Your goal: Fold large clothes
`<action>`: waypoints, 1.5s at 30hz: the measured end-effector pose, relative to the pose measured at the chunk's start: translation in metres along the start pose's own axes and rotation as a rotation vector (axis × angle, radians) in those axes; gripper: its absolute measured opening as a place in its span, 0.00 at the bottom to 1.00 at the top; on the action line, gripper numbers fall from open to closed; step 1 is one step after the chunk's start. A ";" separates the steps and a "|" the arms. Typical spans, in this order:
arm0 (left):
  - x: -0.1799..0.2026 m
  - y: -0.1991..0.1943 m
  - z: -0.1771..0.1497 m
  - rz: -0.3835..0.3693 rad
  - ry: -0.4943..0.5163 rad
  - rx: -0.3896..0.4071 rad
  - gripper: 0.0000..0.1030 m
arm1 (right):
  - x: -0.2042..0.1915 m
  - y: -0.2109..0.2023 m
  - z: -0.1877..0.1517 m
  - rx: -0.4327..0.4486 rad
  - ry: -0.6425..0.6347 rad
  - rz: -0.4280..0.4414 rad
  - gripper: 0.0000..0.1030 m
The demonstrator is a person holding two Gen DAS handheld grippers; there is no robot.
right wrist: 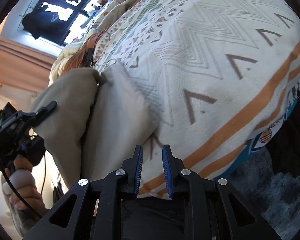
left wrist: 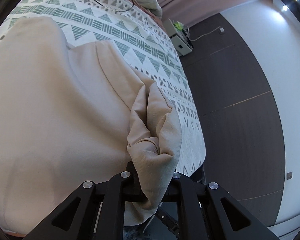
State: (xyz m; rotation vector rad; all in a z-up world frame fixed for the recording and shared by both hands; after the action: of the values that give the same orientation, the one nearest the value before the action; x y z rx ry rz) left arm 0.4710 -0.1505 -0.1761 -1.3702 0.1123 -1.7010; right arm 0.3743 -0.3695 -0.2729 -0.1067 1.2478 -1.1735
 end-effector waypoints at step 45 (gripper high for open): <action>-0.197 -0.122 -0.025 0.384 -0.097 0.087 0.35 | -0.060 0.037 0.013 0.084 -0.183 0.113 0.12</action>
State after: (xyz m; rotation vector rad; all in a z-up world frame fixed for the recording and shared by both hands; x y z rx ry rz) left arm 0.3720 0.0432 -0.2585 -1.2705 0.2289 -1.3037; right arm 0.4164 -0.3154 -0.2511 -0.0784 1.0293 -1.0911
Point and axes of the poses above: each gripper's, at about its wrist camera, not at the fingertips, and y roughly the way its jaws point, x to its right, z to its top, the point moved 4 cm from there along y, roughly the way its jaws point, and after that the axes turned 8 degrees about x, right-handed, at the moved point
